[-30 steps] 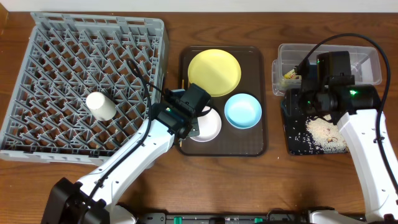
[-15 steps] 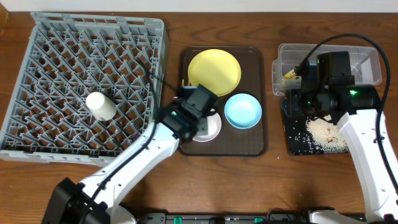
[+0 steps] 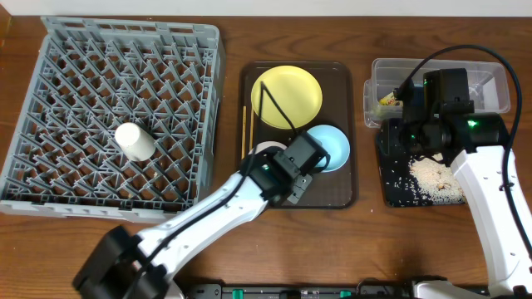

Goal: Sort waste into correct bins and load items into the dishwasher
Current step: 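Reach the left gripper to the white bowl and grasp its rim, then carry the white bowl to the dish rack and set it in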

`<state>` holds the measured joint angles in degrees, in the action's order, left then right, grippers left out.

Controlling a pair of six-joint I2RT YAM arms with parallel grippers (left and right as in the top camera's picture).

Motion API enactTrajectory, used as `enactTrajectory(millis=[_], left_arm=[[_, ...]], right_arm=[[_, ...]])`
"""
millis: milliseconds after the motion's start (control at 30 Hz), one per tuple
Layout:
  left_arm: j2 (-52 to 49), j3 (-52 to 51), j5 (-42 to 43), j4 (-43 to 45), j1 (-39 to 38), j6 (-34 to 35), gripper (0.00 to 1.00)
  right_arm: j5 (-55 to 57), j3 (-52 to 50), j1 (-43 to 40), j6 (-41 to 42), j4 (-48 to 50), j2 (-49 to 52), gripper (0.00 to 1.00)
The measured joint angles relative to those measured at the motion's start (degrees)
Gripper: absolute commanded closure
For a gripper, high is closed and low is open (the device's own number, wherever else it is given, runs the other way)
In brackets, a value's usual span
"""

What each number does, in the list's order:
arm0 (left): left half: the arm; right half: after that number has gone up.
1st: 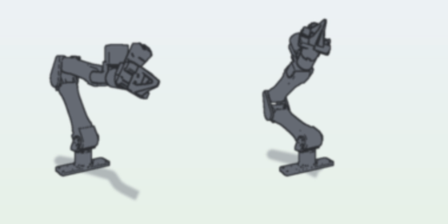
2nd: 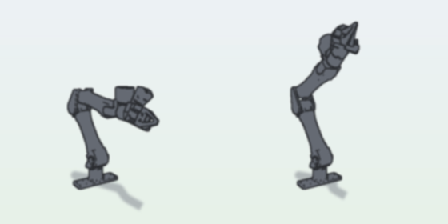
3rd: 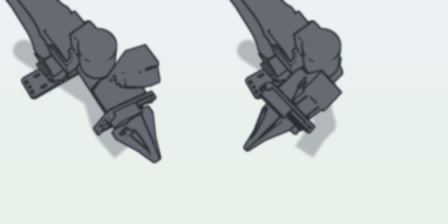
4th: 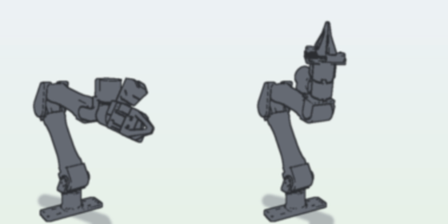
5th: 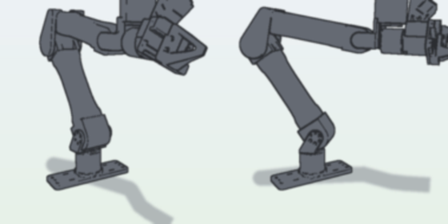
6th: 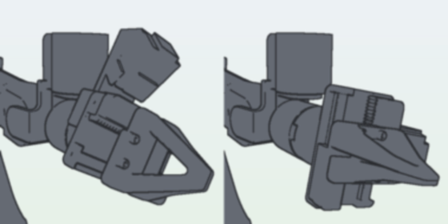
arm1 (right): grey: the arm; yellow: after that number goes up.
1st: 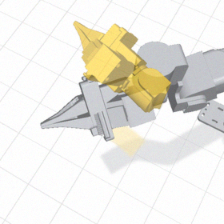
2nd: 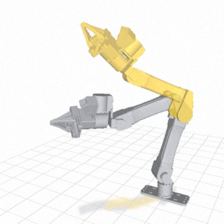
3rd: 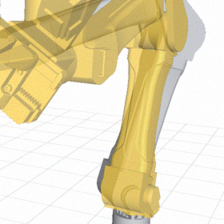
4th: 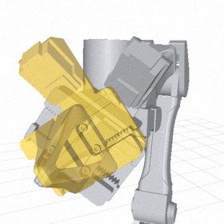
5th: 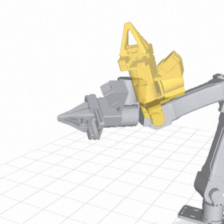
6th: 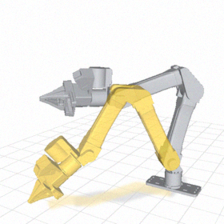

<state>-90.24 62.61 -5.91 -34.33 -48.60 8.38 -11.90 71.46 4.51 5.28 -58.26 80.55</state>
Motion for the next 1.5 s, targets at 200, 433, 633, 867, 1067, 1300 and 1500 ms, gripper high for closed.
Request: enactTrajectory(millis=[200,433,633,867,1067,1300,1500], left_arm=[[-7.61,0.0,2.21,0.81,0.0,-0.33,0.45],[-11.69,0.0,2.84,1.95,0.0,-0.94,0.79],[-11.69,0.0,2.89,2.08,0.0,-0.85,0.94],[-6.32,0.0,2.99,1.81,0.04,-0.92,0.94],[10.43,0.24,5.77,1.81,8.24,-1.79,0.94],[15.32,6.05,21.97,3.32,31.39,-3.91,0.94],[11.8,6.23,42.99,10.97,48.68,-3.65,0.94]], right_arm=[[-0.02,0.0,0.0,0.0,0.24,0.0,0.59],[0.0,0.0,0.0,0.0,0.22,0.0,0.58],[0.0,0.0,0.0,0.0,0.22,0.0,0.58],[-0.02,0.0,0.0,0.0,0.2,0.0,0.59],[0.0,0.0,0.0,0.0,0.22,0.0,0.59],[0.0,0.0,0.0,0.0,0.17,0.0,0.59],[-0.02,0.0,0.0,0.0,0.26,0.0,0.59]])
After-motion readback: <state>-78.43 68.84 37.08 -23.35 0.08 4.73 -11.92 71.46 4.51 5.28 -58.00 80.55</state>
